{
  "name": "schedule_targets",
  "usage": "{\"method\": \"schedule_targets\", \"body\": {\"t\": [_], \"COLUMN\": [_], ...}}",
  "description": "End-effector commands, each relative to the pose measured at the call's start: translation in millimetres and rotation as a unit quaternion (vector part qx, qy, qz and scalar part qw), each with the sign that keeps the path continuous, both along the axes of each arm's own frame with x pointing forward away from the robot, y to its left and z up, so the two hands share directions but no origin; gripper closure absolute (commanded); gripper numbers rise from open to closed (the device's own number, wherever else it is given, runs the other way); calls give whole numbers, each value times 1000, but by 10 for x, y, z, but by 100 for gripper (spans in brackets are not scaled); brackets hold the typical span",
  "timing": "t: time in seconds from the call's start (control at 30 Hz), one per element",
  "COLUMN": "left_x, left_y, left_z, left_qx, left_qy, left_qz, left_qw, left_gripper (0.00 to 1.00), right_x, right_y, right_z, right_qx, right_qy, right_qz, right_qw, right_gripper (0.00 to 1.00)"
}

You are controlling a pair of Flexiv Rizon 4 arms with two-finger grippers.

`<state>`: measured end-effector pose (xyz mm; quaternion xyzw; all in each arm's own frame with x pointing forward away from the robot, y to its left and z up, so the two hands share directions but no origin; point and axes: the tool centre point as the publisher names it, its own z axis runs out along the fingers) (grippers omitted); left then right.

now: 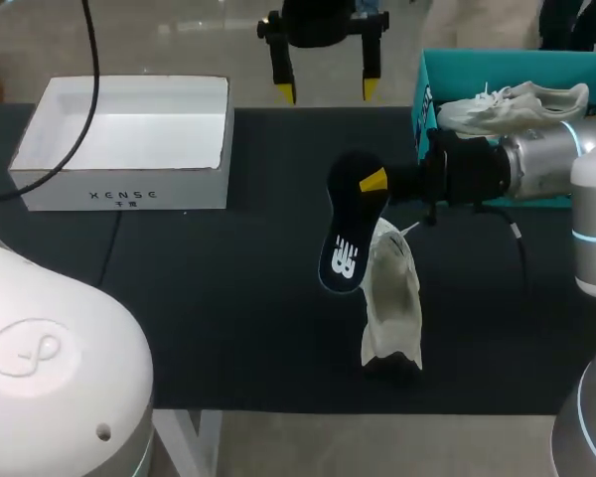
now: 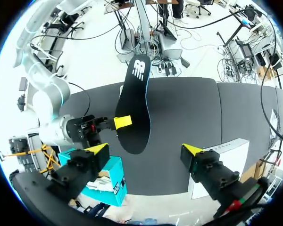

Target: Take the shoe out of the shoebox, open the shoe tongue, remove and reinsert the insole, then place the shoe into the shoebox

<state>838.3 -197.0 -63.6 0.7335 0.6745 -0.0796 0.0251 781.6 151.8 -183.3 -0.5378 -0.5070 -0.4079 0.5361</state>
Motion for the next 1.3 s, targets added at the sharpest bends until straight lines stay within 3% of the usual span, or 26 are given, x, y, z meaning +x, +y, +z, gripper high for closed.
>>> {"method": "schedule_targets", "body": {"t": [0.03, 0.17, 0.3, 0.57, 0.73, 0.87, 1.3], "left_x": [6, -60, -185, -361, -366, -424, -424], "left_y": [591, 764, 862, 951, 1068, 1009, 1009], "left_z": [-165, -397, -488, -547, -616, -656, -656], "left_qx": [-474, -532, -570, -599, -626, -599, -599], "left_qy": [185, 222, 225, 184, 172, 188, 188], "left_qz": [32, 65, 78, 125, 157, 151, 151], "left_qw": [860, 815, 787, 770, 744, 764, 764], "left_gripper": [0, 0, 0, 0, 0, 0, 0], "right_x": [-12, -12, -12, -12, -12, -12, -12], "right_y": [0, 0, 0, 0, 0, 0, 0], "right_z": [5, 5, 5, 5, 5, 5, 5], "right_qx": [-2, -2, -2, -2, -2, -2, -2], "right_qy": [0, 0, 0, 0, 0, 0, 0], "right_qz": [-1, -1, -1, -1, -1, -1, -1], "right_qw": [1000, 1000, 1000, 1000, 1000, 1000, 1000], "right_gripper": [100, 100, 100, 100, 100, 100, 100]}}
